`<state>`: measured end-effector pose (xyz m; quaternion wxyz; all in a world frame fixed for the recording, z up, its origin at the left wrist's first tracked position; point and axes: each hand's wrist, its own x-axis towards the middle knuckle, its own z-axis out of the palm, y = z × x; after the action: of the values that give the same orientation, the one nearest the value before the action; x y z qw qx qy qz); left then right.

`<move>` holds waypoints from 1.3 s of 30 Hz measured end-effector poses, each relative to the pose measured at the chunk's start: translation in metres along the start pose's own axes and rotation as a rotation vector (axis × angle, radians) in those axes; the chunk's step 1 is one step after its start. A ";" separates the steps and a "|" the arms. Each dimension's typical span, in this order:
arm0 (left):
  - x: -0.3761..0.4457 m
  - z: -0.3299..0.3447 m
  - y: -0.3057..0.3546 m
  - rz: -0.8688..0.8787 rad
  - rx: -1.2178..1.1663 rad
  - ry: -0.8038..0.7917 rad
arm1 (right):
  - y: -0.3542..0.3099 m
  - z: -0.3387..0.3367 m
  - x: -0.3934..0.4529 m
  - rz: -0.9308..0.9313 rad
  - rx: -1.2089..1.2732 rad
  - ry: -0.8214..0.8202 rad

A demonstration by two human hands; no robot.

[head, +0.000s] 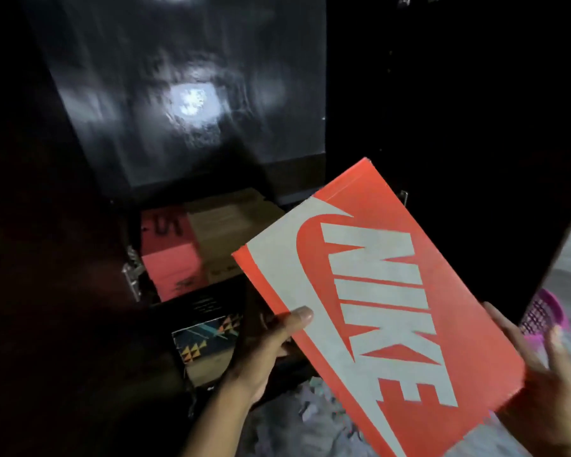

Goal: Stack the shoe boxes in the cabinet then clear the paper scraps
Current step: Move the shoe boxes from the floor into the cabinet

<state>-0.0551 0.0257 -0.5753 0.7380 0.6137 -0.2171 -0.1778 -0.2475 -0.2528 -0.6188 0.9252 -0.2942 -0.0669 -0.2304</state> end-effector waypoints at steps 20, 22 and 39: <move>0.094 -0.028 0.125 -0.113 -0.537 0.854 | 0.097 0.205 0.237 0.082 -0.919 0.256; 0.099 -0.032 0.120 -0.100 -0.542 0.898 | 0.101 0.211 0.261 0.104 -0.972 0.321; 0.094 -0.008 0.086 -0.040 -0.328 0.793 | 0.094 0.179 0.271 0.013 -1.128 0.356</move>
<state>0.0282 -0.0014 -0.4824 0.8486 0.5130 0.1267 0.0256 0.0382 -0.1870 -0.4508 0.6243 -0.6978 0.2243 -0.2704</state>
